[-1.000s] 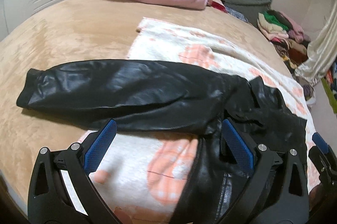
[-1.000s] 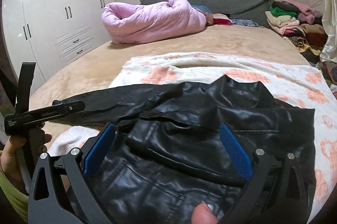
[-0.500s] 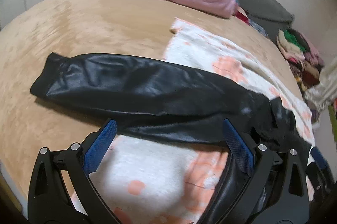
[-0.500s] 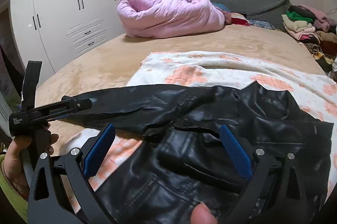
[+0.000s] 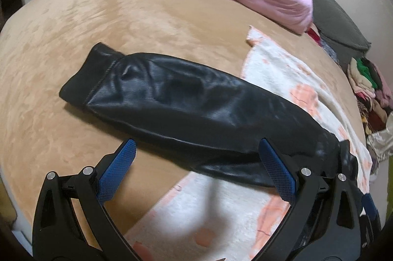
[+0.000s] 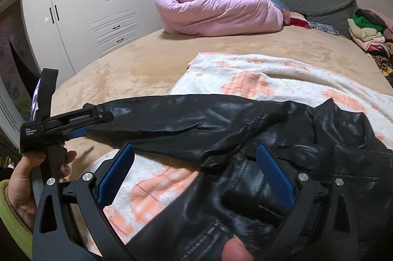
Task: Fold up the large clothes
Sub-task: 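Grasp the other sleeve cuff with the left tool and lift it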
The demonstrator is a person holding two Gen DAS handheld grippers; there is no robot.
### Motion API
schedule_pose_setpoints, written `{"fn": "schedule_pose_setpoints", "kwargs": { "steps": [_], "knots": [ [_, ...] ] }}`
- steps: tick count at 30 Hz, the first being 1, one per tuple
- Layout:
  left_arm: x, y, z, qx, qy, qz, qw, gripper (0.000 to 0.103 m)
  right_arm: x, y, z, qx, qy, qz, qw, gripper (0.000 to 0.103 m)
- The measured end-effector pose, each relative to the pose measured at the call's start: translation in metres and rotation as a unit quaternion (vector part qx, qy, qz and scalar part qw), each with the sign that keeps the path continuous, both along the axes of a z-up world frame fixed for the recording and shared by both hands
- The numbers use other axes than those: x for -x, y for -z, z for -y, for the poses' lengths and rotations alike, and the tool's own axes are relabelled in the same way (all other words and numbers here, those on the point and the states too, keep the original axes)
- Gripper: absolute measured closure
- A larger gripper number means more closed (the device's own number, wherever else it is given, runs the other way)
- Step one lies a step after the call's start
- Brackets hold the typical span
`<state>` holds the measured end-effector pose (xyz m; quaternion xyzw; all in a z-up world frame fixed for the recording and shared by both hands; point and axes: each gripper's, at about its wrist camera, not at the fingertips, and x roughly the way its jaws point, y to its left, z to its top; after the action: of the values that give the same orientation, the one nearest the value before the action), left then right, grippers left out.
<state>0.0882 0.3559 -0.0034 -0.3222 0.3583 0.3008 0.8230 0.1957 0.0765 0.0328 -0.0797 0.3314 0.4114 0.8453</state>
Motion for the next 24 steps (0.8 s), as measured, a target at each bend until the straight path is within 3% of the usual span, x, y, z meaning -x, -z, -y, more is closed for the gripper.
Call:
{"fn": "schedule_pose_setpoints", "kwargs": {
  "steps": [9, 13, 16, 17, 18, 19, 22, 24],
  "knots": [
    [0.012, 0.025, -0.036, 0.042, -0.054, -0.007, 0.9976, 0.009, 0.009, 0.015, -0.002, 0.035, -0.003, 0.022, 0.999, 0.004],
    [0.028, 0.038, -0.059, 0.078, -0.114, 0.018, 0.9903, 0.009, 0.005, 0.022, 0.016, 0.038, 0.012, 0.013, 0.999, 0.004],
    [0.034, 0.043, -0.069, 0.102, -0.129, 0.055, 0.9848, 0.01, 0.002, 0.024, 0.031, 0.044, 0.023, 0.014, 0.999, 0.004],
    [0.035, 0.042, -0.072, 0.104, -0.135, 0.068, 0.983, 0.017, 0.001, 0.025, 0.037, 0.045, 0.027, 0.014, 0.999, 0.004],
    [0.034, 0.042, -0.074, 0.104, -0.139, 0.075, 0.9819, 0.033, 0.0, 0.025, 0.044, 0.045, 0.032, 0.013, 0.998, 0.004],
    [0.033, 0.043, -0.076, 0.105, -0.144, 0.076, 0.9811, 0.04, -0.001, 0.025, 0.049, 0.044, 0.037, 0.012, 0.998, 0.004],
    [0.028, 0.046, -0.078, 0.095, -0.157, 0.062, 0.9811, 0.068, -0.003, 0.025, 0.063, 0.042, 0.05, 0.01, 0.998, 0.004],
    [0.028, 0.04, -0.074, 0.093, -0.146, 0.085, 0.9811, 0.088, -0.005, 0.027, 0.072, 0.044, 0.06, 0.01, 0.997, 0.004]
  ]
}}
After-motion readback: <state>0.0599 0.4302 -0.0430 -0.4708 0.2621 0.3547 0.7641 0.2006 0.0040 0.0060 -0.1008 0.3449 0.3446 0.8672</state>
